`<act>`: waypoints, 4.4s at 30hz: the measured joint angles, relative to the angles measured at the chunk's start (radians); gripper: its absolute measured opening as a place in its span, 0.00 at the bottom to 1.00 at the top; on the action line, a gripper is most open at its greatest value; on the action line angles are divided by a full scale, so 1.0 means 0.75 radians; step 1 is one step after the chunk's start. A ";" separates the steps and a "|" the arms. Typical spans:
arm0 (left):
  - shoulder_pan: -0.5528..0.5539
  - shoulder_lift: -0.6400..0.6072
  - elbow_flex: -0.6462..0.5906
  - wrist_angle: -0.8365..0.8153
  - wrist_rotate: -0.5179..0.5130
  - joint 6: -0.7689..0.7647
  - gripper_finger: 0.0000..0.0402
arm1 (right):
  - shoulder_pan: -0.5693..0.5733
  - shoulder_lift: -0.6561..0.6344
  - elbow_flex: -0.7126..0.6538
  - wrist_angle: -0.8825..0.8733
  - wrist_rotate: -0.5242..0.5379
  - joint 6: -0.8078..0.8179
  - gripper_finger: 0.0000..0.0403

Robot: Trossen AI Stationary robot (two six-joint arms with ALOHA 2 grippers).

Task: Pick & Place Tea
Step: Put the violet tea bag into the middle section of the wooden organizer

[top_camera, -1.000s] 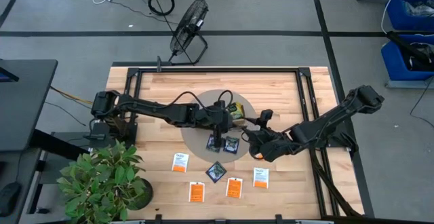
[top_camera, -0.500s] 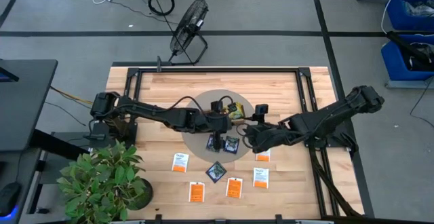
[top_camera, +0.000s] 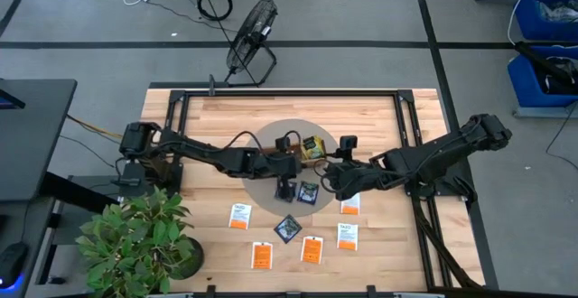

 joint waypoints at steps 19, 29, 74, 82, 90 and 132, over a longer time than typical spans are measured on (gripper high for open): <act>-0.011 -0.309 -0.392 0.438 -0.001 0.030 0.00 | -0.324 0.002 0.059 0.246 -0.639 -0.192 0.52; -0.005 -0.318 -0.407 0.475 -0.002 0.043 0.00 | -0.469 0.008 0.067 0.346 -0.909 -0.205 0.52; 0.002 -0.322 -0.406 0.432 -0.029 0.035 0.01 | -0.495 0.122 0.065 0.325 -0.896 -0.248 0.01; 0.002 -0.322 -0.405 0.384 -0.113 0.025 0.08 | -0.508 0.122 0.064 0.361 -0.930 -0.252 0.00; 0.002 -0.322 -0.406 0.317 -0.275 0.024 0.22 | -0.543 0.143 0.064 0.363 -0.936 -0.265 0.00; -0.072 -0.401 -0.407 -0.054 -0.380 -0.131 0.27 | -0.919 0.548 0.065 0.577 -1.342 -0.441 0.00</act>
